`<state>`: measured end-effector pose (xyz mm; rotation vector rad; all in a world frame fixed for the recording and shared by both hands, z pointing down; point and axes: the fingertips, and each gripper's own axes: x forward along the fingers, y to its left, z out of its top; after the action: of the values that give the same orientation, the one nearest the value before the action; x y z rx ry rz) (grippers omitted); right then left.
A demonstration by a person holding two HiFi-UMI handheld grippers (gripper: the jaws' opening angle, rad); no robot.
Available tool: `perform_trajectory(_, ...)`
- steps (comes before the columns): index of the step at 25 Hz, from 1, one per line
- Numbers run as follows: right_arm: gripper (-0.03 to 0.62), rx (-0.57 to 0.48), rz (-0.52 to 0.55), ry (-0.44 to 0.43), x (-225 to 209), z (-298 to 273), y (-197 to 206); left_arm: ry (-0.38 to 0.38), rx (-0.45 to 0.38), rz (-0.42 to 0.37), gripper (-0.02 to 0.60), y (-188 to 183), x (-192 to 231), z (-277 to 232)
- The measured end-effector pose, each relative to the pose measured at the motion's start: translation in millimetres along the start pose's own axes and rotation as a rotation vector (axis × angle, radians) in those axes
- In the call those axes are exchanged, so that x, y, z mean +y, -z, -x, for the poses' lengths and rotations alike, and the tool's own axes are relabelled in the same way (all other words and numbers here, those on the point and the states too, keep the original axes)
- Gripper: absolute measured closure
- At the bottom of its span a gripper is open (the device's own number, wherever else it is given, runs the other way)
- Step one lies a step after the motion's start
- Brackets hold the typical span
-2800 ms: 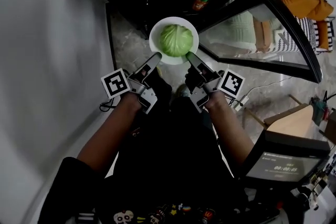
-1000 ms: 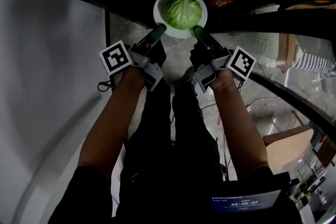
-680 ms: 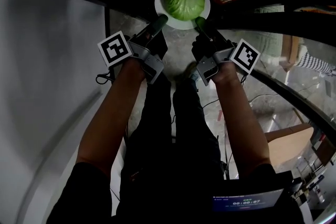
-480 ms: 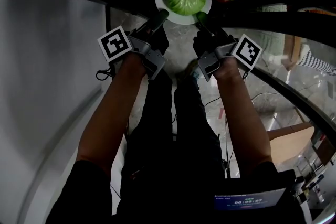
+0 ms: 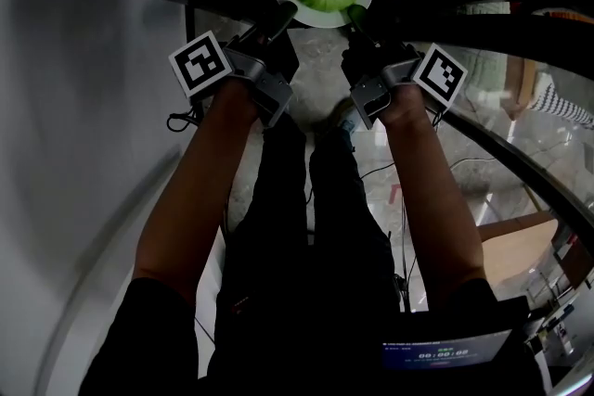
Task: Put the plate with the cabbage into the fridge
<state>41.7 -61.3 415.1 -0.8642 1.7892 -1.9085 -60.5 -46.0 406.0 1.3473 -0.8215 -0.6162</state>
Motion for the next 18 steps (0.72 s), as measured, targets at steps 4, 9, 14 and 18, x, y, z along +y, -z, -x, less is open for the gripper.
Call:
perform_trajectory(4, 0.572, -0.009, 0.006, 0.000, -0.6, -0.6, -0.3, -0.012, 0.001, -0.012, 0.569, 0.9, 1.6, -0.6)
perform_trajectory(9, 0.572, -0.016, 0.004, -0.007, -1.4, -0.5, -1.0, -0.003, -0.003, -0.005, 0.569, 1.7, 2.8, -1.4)
perform_trajectory(14, 0.571, -0.023, 0.014, 0.001, -3.6, 2.0, -1.3, 0.010, 0.001, -0.008, 0.568, 1.3, 2.2, -1.2)
perform_trajectory(18, 0.571, -0.024, 0.030, -0.002, -3.8, 6.2, 0.5, 0.005, 0.015, -0.027, 0.568, 2.6, 3.8, -0.9)
